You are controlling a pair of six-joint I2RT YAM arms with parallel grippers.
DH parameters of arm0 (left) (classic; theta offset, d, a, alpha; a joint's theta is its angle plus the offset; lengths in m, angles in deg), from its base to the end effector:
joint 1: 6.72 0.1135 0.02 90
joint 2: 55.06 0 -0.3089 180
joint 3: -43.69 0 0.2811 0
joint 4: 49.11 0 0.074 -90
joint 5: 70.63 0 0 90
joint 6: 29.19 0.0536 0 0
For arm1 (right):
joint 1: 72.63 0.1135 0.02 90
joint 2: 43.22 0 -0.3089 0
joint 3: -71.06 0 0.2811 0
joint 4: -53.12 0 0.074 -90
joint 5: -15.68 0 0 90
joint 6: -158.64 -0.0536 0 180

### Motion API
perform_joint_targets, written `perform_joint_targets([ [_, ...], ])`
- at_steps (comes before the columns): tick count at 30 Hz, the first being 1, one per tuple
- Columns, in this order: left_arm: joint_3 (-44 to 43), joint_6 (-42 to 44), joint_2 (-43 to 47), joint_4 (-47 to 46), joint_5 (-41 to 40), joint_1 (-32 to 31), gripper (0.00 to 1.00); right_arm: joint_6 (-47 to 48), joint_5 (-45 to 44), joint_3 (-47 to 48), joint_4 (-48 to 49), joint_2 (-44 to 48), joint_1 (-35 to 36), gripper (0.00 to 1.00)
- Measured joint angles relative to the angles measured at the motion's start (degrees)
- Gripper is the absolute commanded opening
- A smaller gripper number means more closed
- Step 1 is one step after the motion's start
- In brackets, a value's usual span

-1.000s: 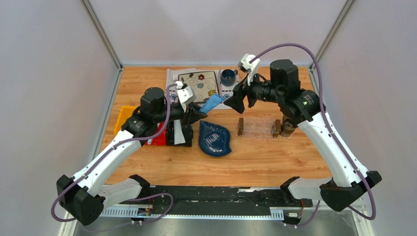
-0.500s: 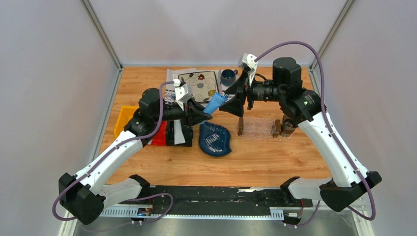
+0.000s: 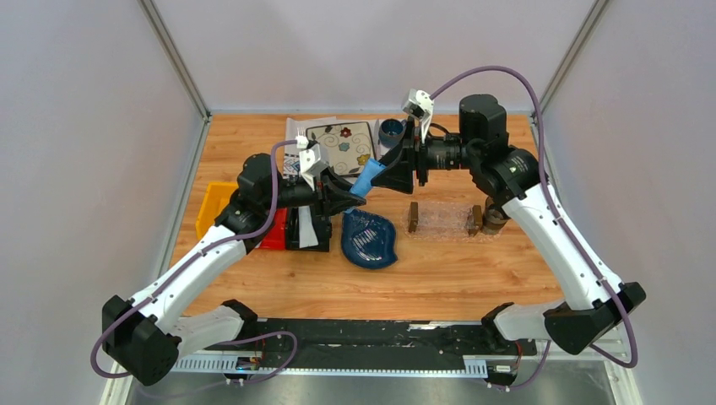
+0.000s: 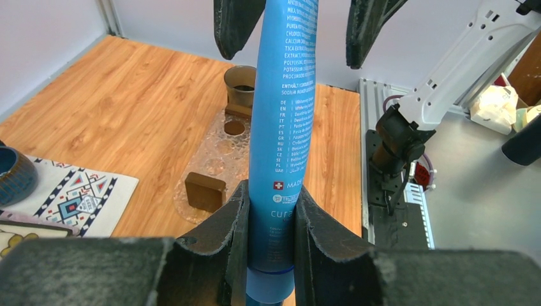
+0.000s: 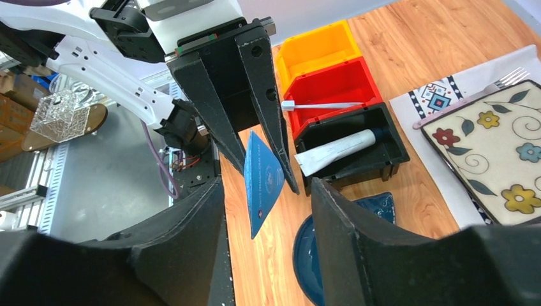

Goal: Prepare toiletry sets of a toothbrush and toothpaste on the tray

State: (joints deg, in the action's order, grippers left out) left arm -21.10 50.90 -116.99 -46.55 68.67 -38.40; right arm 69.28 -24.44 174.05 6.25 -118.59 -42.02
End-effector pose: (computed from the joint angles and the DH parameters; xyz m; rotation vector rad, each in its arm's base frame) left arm 0.2036 -0.1734 0.4007 0.9958 1.3885 -1.2193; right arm 0.2317 0.1847 0.5069 -1.0893 1.6212 1.1737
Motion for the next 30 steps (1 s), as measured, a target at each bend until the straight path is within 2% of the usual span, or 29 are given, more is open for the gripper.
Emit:
perform_joint_targets([
  [15,0.44,-0.04,0.0,-0.35,0.15,0.0,0.0,-2.82,2.34,0.0,1.46,-1.49,0.0,0.27],
  [21,0.46,-0.04,0.0,-0.33,0.13,0.0,0.01,-2.89,2.67,0.02,1.6,-1.49,0.13,0.0],
  [23,0.46,-0.07,0.0,-0.33,0.13,0.0,0.06,-2.73,2.6,0.28,1.4,-1.73,0.2,0.0],
  [30,0.46,0.13,0.0,-0.09,-0.2,0.28,0.38,-2.23,0.83,1.6,0.11,-2.45,0.79,0.0],
])
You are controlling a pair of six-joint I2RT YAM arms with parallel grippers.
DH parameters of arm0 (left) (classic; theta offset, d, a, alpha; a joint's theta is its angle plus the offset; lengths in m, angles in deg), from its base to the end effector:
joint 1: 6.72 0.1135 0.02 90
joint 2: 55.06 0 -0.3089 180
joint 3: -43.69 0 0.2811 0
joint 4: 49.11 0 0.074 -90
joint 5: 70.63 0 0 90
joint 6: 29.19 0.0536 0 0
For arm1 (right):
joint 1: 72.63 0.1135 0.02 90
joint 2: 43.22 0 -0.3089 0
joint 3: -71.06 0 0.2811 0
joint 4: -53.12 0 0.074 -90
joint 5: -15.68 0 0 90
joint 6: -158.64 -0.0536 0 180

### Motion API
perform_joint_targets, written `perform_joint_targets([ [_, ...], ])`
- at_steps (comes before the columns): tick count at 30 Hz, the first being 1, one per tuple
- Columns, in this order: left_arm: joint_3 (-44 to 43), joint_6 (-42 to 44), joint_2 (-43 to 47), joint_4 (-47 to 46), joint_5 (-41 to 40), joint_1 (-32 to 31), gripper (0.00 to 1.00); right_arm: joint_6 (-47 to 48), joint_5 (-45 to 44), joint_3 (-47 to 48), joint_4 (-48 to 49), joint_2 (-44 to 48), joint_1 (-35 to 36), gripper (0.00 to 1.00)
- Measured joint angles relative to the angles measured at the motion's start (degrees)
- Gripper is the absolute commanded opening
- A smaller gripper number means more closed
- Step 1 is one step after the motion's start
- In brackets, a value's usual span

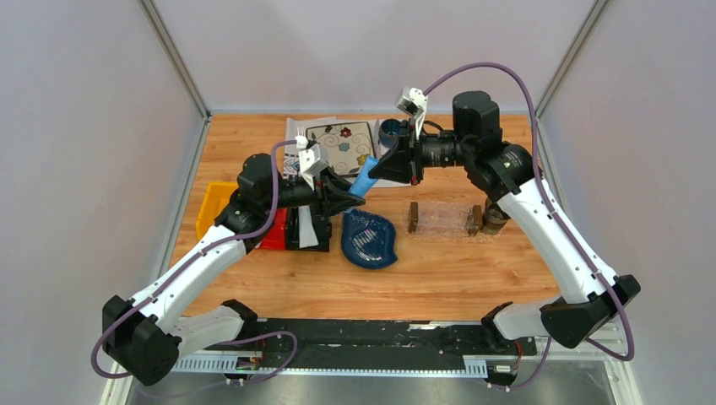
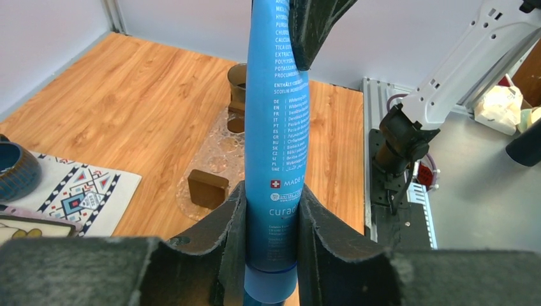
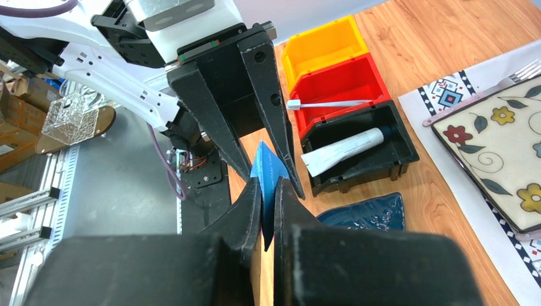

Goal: Prepare toiletry sets of a toothbrush and toothpaste on the tray

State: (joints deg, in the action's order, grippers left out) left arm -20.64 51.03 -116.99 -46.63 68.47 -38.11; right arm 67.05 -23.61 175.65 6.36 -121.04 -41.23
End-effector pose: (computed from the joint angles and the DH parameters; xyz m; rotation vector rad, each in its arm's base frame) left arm 0.2048 -0.1724 0.3977 0.9900 1.3969 -1.2130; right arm 0.2406 0.1955 0.5052 -1.0835 1.6516 1.2246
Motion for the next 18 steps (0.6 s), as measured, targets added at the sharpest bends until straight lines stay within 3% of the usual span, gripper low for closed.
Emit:
perform_joint_targets([
  [8,-0.07,2.54,-0.09,2.6,-2.05,-0.09,0.73,2.51,-5.03,1.53,-4.35,-0.04,0.61,0.0],
  [18,-1.64,5.29,-0.44,7.39,-5.31,-0.09,0.75,7.52,-16.55,1.31,-8.41,1.66,0.61,0.0],
])
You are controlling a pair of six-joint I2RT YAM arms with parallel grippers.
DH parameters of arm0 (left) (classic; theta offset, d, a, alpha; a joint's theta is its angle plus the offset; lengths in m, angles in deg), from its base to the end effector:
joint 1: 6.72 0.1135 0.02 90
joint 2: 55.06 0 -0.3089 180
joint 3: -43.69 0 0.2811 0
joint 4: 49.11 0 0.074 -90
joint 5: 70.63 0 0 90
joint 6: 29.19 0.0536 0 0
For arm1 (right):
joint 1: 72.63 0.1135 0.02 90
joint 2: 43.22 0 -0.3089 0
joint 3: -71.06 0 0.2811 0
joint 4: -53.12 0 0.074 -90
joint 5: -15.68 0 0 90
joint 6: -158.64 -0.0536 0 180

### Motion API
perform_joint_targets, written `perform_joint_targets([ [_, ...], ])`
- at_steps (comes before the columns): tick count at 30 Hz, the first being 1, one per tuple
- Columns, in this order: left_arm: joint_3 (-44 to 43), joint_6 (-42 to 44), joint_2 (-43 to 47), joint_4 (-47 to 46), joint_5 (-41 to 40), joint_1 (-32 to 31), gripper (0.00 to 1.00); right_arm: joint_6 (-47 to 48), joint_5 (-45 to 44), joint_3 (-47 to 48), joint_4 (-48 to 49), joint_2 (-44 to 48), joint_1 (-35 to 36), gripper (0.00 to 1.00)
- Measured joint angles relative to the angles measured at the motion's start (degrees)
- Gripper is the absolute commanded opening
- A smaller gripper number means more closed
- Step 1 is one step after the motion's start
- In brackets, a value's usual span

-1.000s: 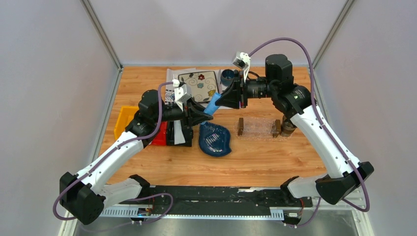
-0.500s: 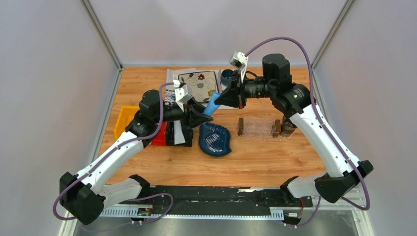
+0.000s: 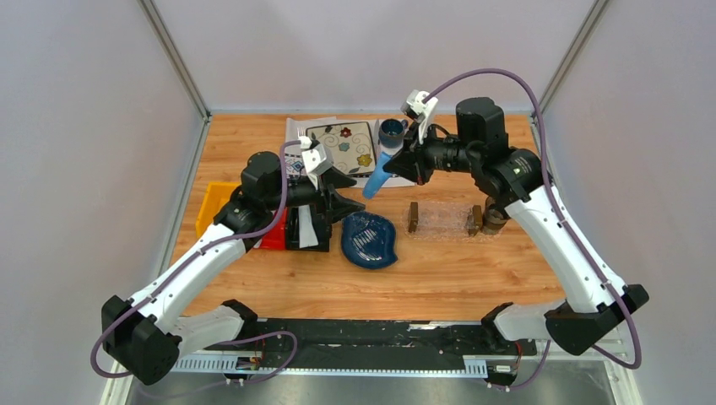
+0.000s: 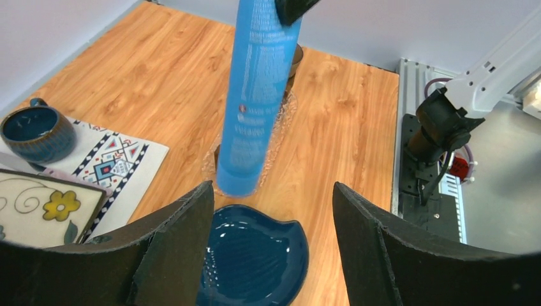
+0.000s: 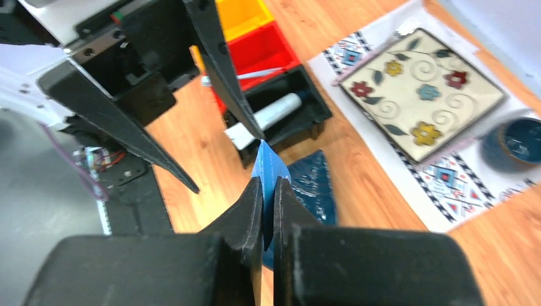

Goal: Prepare toiletry sets of a toothbrush and toothpaste on the tray

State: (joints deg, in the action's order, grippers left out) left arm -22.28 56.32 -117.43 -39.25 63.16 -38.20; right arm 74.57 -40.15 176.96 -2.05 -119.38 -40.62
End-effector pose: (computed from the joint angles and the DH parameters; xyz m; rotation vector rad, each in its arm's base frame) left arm 0.2103 -0.1723 0.3925 0.9738 1.4823 -1.0996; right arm 0.2359 0.1830 0.5021 -1.0204 1.7703 0.8866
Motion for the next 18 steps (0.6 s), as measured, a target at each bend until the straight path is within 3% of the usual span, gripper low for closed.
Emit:
perform_joint_targets([
  [10,-0.11,2.67,1.99,3.96,-3.54,0.98,0.75,5.95,-19.63,-9.73,1.6,7.93,-0.11,0.0],
  [18,0.0,2.75,3.26,3.41,-8.35,2.1,0.75,7.21,-28.68,-19.71,5.49,11.26,-2.93,0.0],
])
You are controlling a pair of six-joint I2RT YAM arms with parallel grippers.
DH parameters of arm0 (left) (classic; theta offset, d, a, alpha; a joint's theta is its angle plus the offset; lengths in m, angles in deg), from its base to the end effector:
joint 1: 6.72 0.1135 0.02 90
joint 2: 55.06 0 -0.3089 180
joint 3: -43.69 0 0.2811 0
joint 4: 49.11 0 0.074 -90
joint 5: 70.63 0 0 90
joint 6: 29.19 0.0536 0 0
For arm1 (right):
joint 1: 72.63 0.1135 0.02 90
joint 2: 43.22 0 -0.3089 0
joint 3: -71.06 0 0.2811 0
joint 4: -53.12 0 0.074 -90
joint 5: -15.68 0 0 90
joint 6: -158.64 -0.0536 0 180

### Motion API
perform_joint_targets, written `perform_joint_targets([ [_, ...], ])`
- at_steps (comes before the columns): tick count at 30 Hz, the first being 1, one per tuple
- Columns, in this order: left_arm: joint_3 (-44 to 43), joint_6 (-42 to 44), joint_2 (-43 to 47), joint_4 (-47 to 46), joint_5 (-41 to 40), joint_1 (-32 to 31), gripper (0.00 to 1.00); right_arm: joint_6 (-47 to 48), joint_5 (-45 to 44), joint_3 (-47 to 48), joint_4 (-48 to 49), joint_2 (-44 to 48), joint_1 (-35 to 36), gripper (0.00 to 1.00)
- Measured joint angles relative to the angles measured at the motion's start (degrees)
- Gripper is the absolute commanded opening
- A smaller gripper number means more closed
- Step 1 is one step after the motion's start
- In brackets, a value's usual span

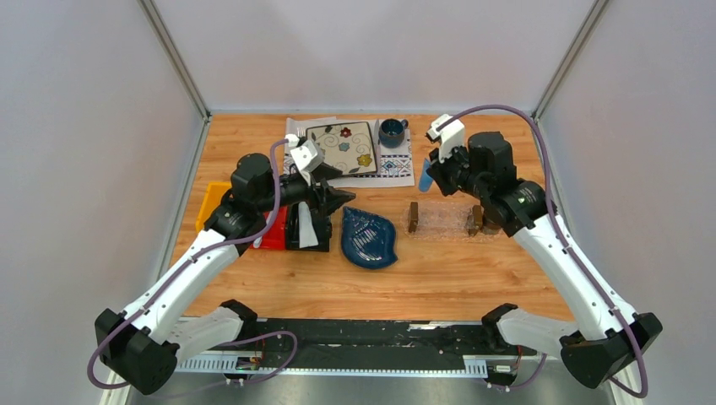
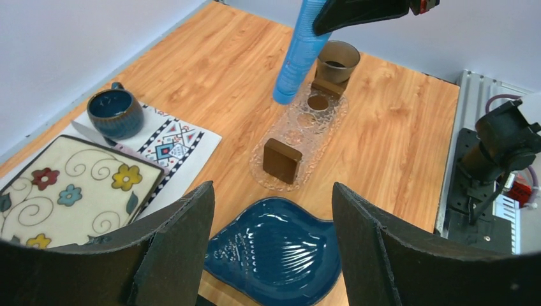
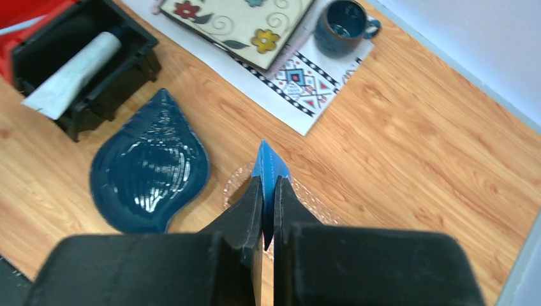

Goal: Prepare toiletry sets of a toothbrush and toothpaste on the tray

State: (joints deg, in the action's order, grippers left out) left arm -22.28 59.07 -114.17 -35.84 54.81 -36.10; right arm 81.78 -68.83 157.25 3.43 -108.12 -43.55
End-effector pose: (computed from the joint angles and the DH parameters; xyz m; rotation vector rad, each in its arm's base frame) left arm 0.2091 -0.1534 0.3990 0.8675 1.5172 -0.9203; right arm 0.2273 0.1323 0.4347 -0.8023 1.9136 0.2699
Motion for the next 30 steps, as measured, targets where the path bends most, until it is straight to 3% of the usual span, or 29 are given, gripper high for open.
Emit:
perform_joint_targets([
  [19,1.66,0.44,0.39,-0.63,-2.58,0.57,0.74,-0.72,-1.9,-12.72,3.61,9.33,-11.15,0.0],
  [30,1.88,0.59,0.39,-0.79,-2.97,0.72,0.74,-2.01,3.85,-17.16,3.58,12.37,-12.87,0.0],
])
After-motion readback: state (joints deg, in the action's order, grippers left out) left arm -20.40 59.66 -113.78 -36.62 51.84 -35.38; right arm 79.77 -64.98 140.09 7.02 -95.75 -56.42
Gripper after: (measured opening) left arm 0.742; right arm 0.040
